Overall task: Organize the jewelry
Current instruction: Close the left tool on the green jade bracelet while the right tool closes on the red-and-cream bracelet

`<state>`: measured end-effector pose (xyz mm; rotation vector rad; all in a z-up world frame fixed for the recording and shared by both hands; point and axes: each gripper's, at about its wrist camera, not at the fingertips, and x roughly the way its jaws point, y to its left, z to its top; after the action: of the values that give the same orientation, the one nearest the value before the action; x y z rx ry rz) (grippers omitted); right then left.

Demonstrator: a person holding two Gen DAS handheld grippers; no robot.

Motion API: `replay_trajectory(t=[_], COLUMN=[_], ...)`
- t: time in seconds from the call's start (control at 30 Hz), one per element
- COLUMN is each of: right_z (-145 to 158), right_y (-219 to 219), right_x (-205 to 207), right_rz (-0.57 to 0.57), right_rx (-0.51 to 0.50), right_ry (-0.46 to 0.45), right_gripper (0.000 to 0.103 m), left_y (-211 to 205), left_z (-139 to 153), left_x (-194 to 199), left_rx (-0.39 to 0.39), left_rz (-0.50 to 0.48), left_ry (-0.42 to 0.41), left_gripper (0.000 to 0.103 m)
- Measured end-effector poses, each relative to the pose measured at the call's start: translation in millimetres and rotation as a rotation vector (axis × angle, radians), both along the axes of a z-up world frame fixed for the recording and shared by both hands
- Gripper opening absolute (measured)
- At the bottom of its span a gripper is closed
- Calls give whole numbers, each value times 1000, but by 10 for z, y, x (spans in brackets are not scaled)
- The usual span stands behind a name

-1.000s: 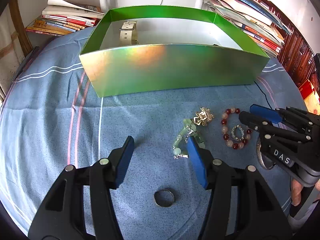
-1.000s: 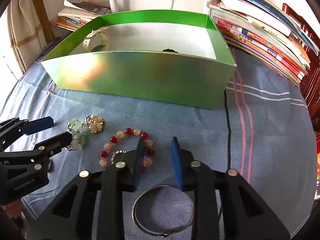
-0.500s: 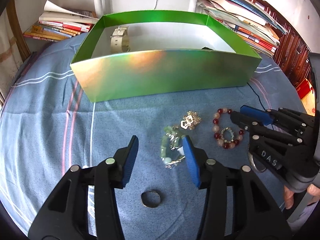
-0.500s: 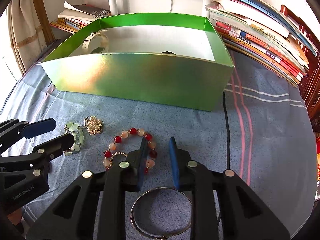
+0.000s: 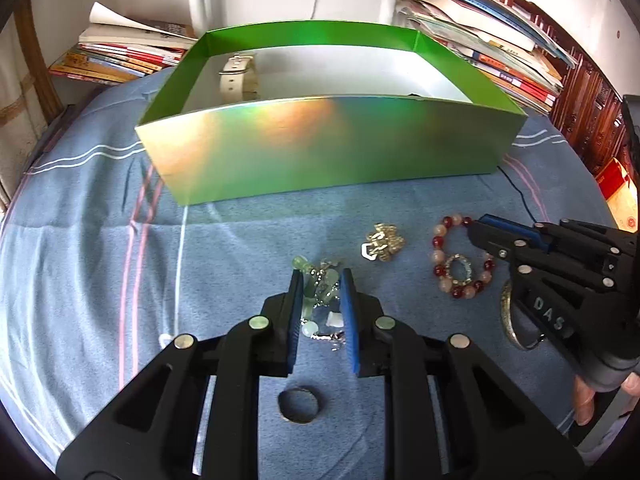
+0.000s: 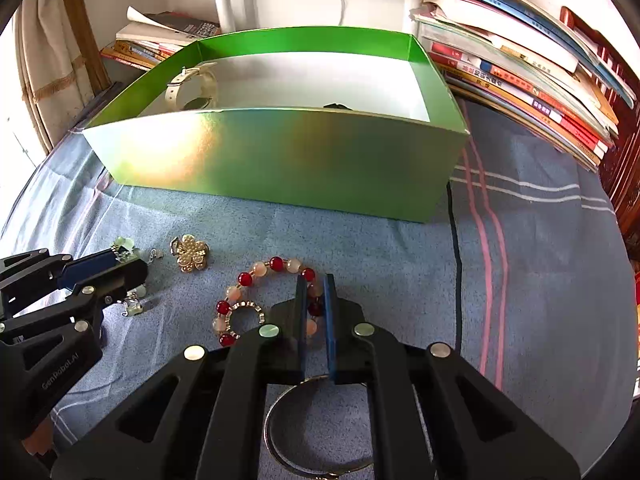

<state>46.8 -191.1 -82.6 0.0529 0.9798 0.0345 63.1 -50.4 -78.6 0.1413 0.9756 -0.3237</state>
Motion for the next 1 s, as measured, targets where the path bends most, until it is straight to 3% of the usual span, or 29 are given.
replay_trajectory(t=[0.13, 0.2, 0.47, 0.53, 0.6, 0.73, 0.87, 1.0], right_z=[69, 123, 82, 52, 39, 9, 1, 1], right_y=[-125, -136, -116, -106, -108, -112, -103, -95], right_x=[-35, -59, -53, -43, -35, -24, -28, -27], right_rz=[-40, -45, -42, -40, -40, -42, -41, -41], right_rx=[27, 22, 20, 18, 16, 14, 10, 6], right_ry=[-12, -26, -13, -4, -1, 8, 9, 8], right_gripper=[8, 8, 8, 8, 8, 8, 8, 8], left_y=[130, 191, 287, 293, 295, 231, 137, 112], left_z=[58, 106, 122, 127, 145, 133, 20, -20], left_x=[1, -2, -14, -23, -20, 2, 25, 19], left_rx=[3, -4, -16, -24, -47, -61, -25, 11], left_rz=[45, 60, 70, 66, 56, 31, 26, 46], left_ry=[-5, -13, -8, -9, -5, 4, 24, 14], left_gripper=[15, 9, 10, 20, 43, 49, 49, 30])
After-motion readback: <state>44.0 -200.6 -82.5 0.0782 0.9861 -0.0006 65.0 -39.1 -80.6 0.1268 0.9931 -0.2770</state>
